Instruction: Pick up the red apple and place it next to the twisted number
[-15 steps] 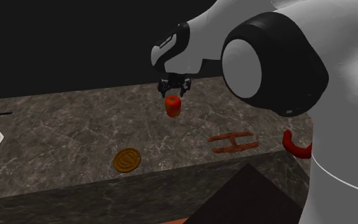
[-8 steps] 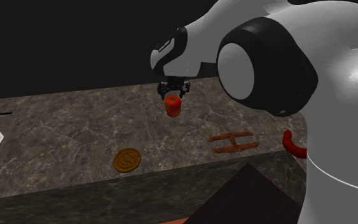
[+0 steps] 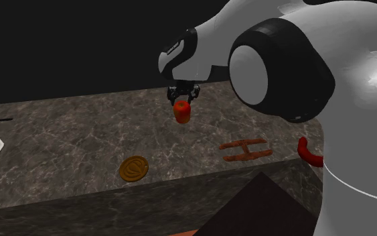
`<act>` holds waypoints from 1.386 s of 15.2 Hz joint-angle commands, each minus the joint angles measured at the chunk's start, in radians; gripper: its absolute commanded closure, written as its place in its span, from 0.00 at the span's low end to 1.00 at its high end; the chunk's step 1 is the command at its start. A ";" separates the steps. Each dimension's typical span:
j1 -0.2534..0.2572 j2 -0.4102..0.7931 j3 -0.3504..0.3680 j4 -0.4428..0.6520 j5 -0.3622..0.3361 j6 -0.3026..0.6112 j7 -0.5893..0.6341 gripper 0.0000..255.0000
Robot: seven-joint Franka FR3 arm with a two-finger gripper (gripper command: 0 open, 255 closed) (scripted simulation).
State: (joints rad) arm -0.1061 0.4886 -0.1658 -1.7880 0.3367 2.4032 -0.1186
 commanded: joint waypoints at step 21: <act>0.015 -0.112 -0.028 0.067 -0.057 -0.175 0.059 1.00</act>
State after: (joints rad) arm -0.0934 0.3842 -0.1923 -1.7257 0.2840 2.2400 -0.0651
